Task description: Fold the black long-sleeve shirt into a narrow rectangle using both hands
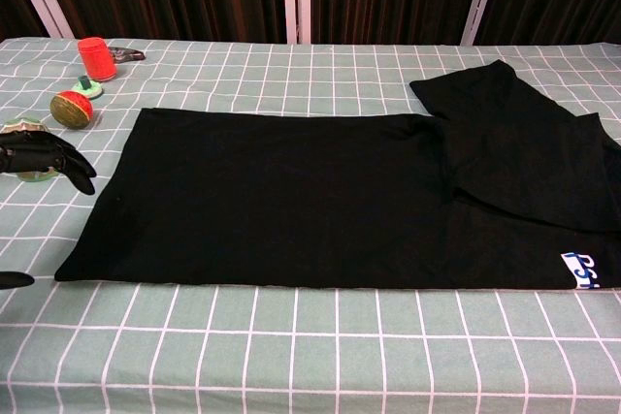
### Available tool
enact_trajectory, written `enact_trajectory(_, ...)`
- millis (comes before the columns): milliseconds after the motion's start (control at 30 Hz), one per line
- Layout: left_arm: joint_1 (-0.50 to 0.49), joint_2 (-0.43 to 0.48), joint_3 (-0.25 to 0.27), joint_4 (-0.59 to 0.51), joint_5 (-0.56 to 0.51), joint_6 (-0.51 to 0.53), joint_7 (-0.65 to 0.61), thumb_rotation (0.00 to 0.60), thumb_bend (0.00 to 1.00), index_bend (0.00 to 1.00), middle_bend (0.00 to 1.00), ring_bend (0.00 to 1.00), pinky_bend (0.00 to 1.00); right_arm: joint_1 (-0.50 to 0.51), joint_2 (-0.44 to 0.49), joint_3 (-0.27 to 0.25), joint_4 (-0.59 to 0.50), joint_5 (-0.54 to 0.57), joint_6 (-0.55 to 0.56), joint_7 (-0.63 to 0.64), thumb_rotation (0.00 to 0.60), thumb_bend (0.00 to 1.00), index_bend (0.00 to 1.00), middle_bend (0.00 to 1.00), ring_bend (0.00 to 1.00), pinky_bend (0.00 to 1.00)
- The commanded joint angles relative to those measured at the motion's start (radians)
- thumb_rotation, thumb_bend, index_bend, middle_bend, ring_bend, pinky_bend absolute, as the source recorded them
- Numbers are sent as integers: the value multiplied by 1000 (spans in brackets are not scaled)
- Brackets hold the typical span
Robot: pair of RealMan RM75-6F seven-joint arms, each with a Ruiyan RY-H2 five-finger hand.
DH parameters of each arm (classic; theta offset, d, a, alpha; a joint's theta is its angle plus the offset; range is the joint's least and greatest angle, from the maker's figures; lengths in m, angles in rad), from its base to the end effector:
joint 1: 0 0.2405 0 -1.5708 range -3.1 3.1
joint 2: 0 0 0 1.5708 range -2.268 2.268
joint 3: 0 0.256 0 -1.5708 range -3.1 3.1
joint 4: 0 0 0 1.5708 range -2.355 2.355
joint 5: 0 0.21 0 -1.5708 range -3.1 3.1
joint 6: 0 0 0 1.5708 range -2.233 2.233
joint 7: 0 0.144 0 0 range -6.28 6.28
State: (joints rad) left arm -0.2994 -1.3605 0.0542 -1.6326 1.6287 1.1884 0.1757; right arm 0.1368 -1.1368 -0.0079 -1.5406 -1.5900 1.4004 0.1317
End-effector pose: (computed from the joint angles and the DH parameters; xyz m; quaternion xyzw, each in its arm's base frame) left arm -0.2355 0.1972 0.0253 -0.7510 -0.3857 -0.3692 0.3885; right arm -0.3130 -0.1844 0.1363 0.6395 -0.4179 0.3918 0.5127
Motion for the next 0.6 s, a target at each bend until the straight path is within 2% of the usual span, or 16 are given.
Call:
enact_trajectory(33, -2, -24, 0, 17, -17, -10, -4, 600, 59, 307, 210, 118, 221, 7, -2, -1, -1, 2, -14, -6, 600, 190, 104, 224, 21, 151)
enact_trajectory(233, 1, -79, 4, 60, -42, -16, 32, 600, 105, 330, 210, 118, 220, 15, 29, 4, -24, -15, -2, -11, 600, 194, 104, 224, 21, 151)
enact_trajectory(400, 8, -122, 11, 95, -39, 0, 50, 600, 195, 358, 210, 118, 211, 4, 57, 6, -38, -23, 27, -16, 600, 203, 104, 224, 22, 151)
enact_trajectory(600, 5, -182, 16, 150, -36, -3, 76, 600, 221, 389, 210, 118, 210, -6, 57, -2, -33, -22, 33, -7, 600, 203, 104, 224, 22, 151)
